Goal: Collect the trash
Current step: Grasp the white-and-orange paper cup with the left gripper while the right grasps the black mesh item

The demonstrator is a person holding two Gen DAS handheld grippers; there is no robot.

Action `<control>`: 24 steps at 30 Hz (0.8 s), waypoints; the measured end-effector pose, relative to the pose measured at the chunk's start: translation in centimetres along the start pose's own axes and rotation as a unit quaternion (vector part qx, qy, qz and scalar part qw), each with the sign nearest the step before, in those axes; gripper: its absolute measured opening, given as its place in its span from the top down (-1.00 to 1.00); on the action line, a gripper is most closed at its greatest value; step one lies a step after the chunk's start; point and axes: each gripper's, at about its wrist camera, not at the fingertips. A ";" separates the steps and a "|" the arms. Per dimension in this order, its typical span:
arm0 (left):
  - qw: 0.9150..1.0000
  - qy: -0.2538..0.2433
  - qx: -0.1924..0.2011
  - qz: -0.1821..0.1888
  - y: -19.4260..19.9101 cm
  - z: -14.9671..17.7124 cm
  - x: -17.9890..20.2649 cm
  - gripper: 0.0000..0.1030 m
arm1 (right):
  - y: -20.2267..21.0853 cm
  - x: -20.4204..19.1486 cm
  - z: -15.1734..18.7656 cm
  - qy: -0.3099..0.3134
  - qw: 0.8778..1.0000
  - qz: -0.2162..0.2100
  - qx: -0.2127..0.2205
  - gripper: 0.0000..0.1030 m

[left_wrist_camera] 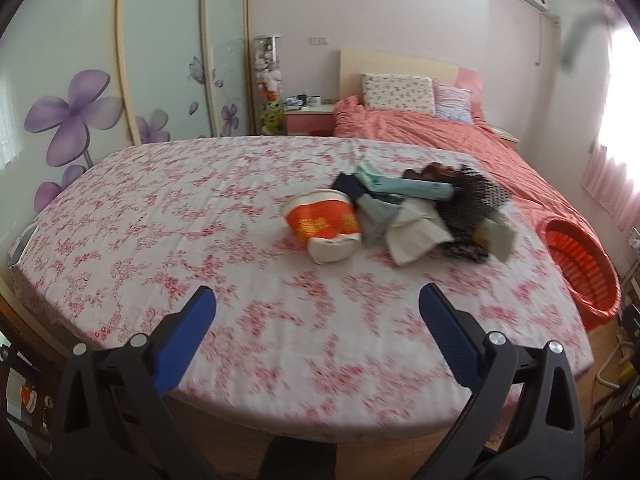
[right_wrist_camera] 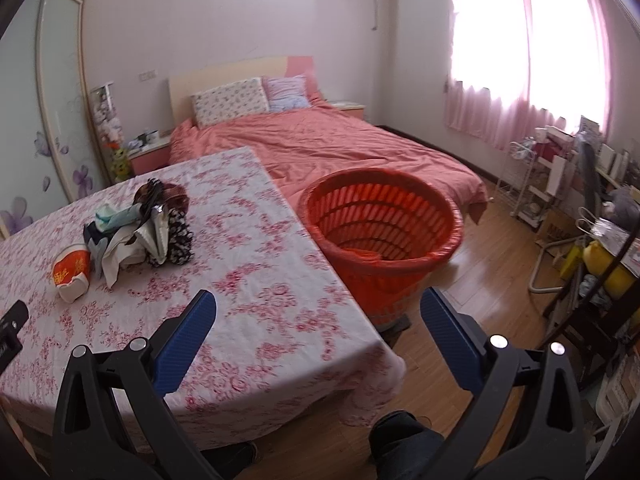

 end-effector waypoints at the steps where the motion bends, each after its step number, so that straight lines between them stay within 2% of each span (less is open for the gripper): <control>1: 1.000 0.004 -0.004 -0.002 -0.7 -0.3 -0.5 -0.93 | -0.4 -0.4 -0.1 0.005 1.000 -0.010 -0.003 -0.95; 4: 1.000 0.015 -0.020 0.003 -3.8 -1.3 -1.8 -0.93 | -1.6 -1.8 -0.7 0.012 0.999 -0.035 -0.008 -0.88; 12: 0.998 0.028 -0.060 0.024 -11.1 -4.4 -2.0 -0.83 | -5.3 -6.5 -3.2 0.017 0.992 -0.122 -0.035 -0.45; 18: 0.996 0.024 -0.081 0.032 -14.1 -5.1 -1.6 -0.82 | -6.7 -10.8 -5.0 0.048 0.983 -0.175 -0.028 -0.39; 21: 0.995 0.019 -0.090 0.032 -15.3 -5.3 -1.4 -0.78 | -7.9 -12.5 -5.6 0.055 0.979 -0.191 -0.043 -0.31; 24: 0.994 0.019 -0.102 0.040 -16.4 -5.3 -1.3 -0.70 | -9.3 -13.8 -5.9 0.066 0.979 -0.188 -0.054 -0.22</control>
Point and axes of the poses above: each gripper's, at about its wrist camera, not at the fingertips, and y roughly against the way its jaws point, x to its right, z to its underside, and after that the axes turned 10 degrees about -y, right-handed
